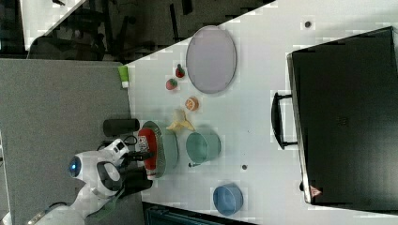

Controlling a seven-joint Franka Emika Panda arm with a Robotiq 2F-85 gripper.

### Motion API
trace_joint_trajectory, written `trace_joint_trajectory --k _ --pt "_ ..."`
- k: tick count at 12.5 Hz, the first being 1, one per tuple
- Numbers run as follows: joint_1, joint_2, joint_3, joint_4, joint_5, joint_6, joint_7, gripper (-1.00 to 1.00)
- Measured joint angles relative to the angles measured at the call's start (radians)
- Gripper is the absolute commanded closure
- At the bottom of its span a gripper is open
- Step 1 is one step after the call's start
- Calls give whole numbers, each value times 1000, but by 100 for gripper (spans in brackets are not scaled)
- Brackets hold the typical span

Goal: Pick Ketchup from the table and place it in strainer.

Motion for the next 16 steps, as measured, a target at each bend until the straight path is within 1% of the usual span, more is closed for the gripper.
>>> trace_joint_trajectory --k 2,3,6,8,9,11,13,16 --pt "-1 14 -5 -21 -7 18 7 -82" --pt "0 14 -6 -21 -8 18 10 -99" --pt "1 -21 -8 -12 -12 17 28 -100" --pt "-15 -91 -7 -12 -9 0 29 -100" --pt "-31 -144 -9 -12 -7 -47 30 -100" --pt "-79 -263 -29 2 -6 -174 33 -100" --pt "-141 -373 -80 14 -9 -274 35 -100" --pt "-216 -469 -212 72 -10 -452 37 -100"
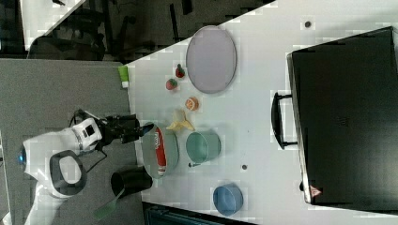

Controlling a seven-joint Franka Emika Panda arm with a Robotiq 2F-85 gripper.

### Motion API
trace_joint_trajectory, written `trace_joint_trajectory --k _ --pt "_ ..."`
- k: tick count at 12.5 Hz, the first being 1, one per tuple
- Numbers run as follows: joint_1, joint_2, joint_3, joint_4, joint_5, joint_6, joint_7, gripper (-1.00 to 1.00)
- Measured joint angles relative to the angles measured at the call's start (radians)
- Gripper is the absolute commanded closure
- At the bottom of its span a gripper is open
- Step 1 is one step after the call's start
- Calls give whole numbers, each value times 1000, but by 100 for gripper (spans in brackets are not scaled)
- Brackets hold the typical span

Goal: Pick Ketchup from the table and place it in strainer.

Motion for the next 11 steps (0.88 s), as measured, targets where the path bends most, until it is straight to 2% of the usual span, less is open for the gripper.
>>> trace_joint_trajectory --k 4,6,9,11 --pt "-65 -105 -196 107 27 -369 0 -100" --pt "-81 -116 -266 218 44 -520 0 -100" --pt "-92 -132 -304 334 39 -661 0 -100" --pt "-93 -142 -297 348 48 -708 0 -100"
